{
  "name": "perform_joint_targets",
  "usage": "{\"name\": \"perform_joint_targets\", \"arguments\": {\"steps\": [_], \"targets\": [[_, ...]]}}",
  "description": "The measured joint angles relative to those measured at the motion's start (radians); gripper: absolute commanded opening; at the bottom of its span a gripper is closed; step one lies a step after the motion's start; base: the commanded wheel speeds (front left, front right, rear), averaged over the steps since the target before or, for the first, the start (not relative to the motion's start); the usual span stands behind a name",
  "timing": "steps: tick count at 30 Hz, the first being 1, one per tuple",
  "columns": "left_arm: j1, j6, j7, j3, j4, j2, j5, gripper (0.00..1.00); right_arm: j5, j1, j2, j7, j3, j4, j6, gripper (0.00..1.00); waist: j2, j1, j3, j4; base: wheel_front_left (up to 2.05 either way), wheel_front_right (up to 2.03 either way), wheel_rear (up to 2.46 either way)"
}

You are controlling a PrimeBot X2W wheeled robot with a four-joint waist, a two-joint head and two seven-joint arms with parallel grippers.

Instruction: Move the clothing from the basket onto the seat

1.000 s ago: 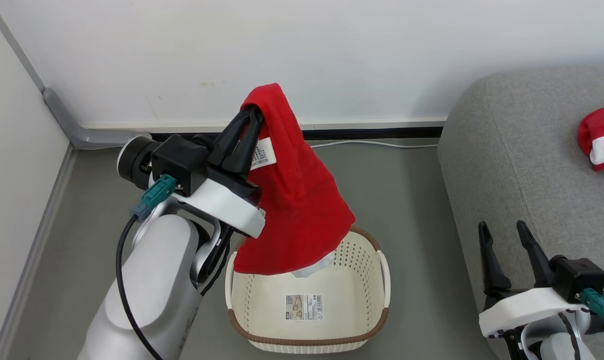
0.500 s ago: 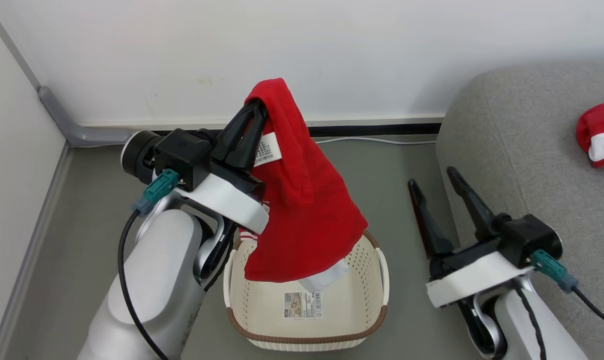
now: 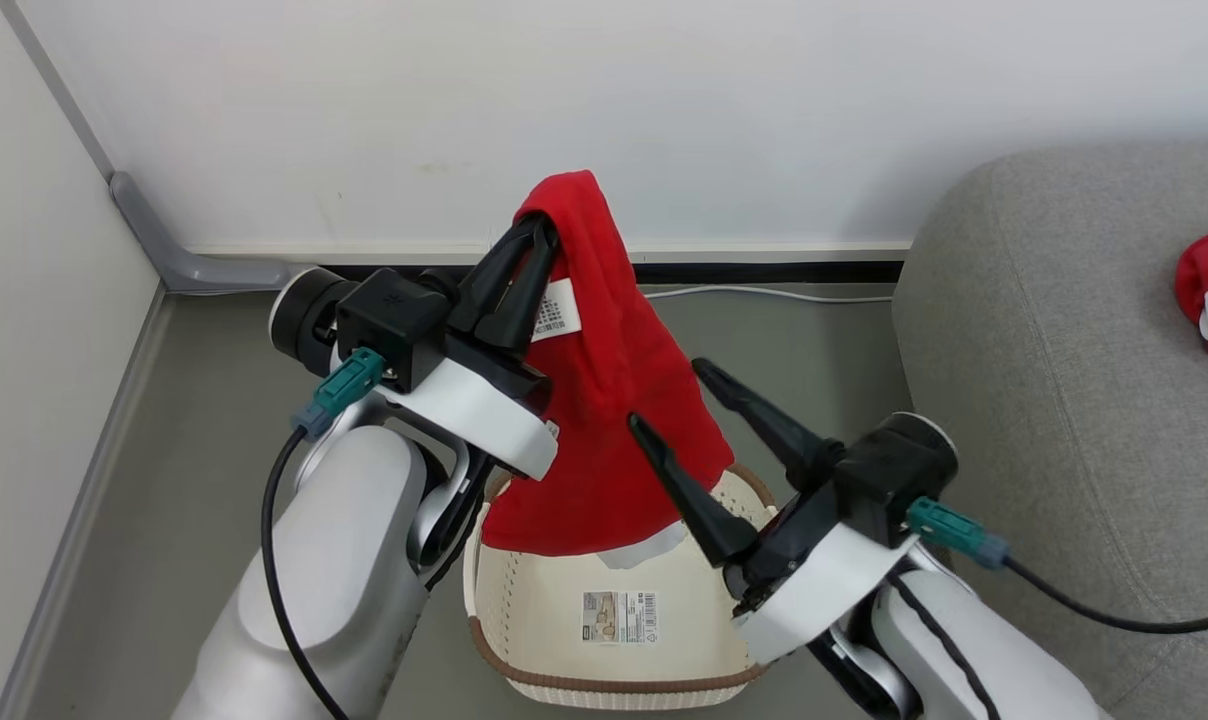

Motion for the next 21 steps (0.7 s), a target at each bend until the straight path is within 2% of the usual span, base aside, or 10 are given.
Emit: {"name": "perform_joint_targets", "arguments": {"steps": [6, 12, 16, 21], "targets": [[0.000, 0.000, -0.001, -0.015, 0.001, -0.004, -0.001, 0.00, 0.007, -0.043, 0.008, 0.000, 0.095, 0.105, 0.000, 1.00, 0.0000, 0.0000, -0.003, 0.006, 0.00, 0.00, 0.00], [0.000, 0.000, -0.001, -0.035, -0.003, -0.007, -0.002, 0.00, -0.051, -0.085, 0.066, 0.000, 0.118, 0.218, 0.000, 1.00, 0.0000, 0.0000, 0.005, 0.018, 0.00, 0.00, 0.00], [-0.002, 0.000, -0.001, -0.050, -0.004, -0.009, -0.010, 0.00, -0.081, -0.116, 0.091, 0.000, 0.109, 0.278, 0.000, 1.00, 0.0000, 0.0000, 0.011, 0.030, 0.00, 0.00, 0.00], [-0.005, 0.000, -0.009, -0.061, -0.006, -0.011, -0.012, 0.00, -0.124, -0.132, 0.092, 0.000, 0.069, 0.321, 0.000, 1.00, 0.0000, 0.0000, 0.014, 0.042, 0.00, 0.00, 0.00]]}}
